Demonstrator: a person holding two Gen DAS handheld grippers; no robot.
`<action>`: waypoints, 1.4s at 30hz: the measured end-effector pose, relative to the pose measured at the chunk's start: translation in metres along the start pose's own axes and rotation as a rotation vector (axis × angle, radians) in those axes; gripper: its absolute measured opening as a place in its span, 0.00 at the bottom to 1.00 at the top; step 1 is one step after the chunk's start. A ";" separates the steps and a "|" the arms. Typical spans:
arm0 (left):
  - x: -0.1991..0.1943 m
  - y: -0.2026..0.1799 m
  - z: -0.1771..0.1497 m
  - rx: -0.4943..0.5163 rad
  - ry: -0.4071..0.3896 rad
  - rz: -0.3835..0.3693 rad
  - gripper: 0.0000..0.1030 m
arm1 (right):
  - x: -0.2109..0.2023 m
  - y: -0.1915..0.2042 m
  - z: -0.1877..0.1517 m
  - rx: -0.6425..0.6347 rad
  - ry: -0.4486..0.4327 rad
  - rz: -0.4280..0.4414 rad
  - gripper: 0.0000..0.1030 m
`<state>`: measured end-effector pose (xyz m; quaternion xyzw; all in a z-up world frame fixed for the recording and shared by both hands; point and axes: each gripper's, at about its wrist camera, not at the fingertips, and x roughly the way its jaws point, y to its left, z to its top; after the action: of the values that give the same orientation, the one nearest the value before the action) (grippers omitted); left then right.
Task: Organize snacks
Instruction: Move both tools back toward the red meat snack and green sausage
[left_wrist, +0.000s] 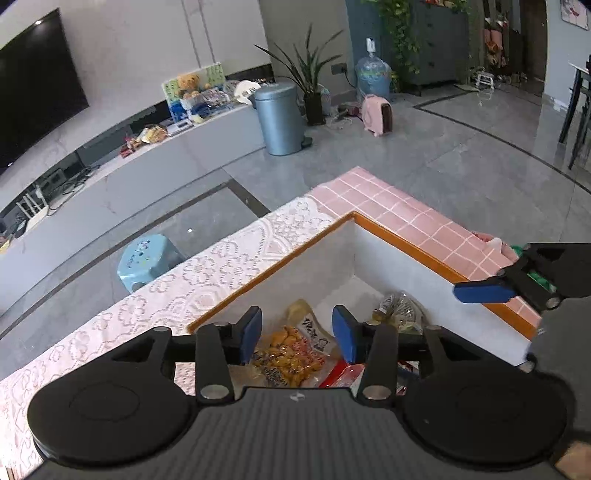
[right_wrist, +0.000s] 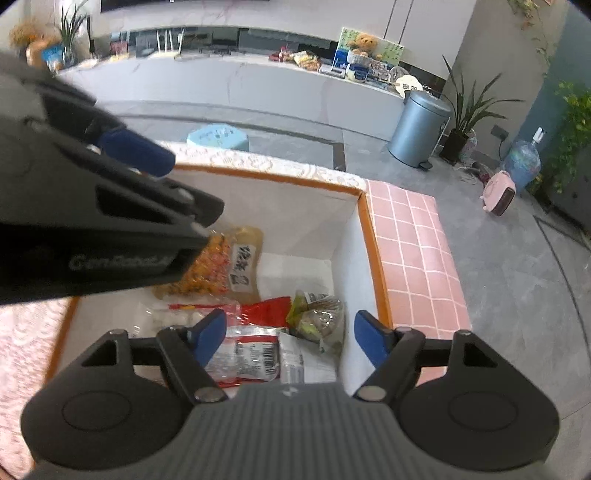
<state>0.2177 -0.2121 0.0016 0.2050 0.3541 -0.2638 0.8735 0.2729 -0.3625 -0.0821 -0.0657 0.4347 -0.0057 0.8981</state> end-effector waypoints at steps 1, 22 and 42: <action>-0.003 0.002 -0.001 -0.005 -0.005 0.003 0.51 | -0.006 -0.001 -0.001 0.016 -0.010 0.005 0.72; -0.110 0.053 -0.074 -0.161 -0.191 0.176 0.52 | -0.107 0.058 -0.041 0.305 -0.246 0.064 0.77; -0.117 0.124 -0.195 -0.428 -0.133 0.237 0.52 | -0.101 0.162 -0.087 0.261 -0.329 0.050 0.79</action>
<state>0.1223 0.0276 -0.0215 0.0377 0.3174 -0.0914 0.9431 0.1345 -0.2052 -0.0766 0.0618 0.2793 -0.0289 0.9578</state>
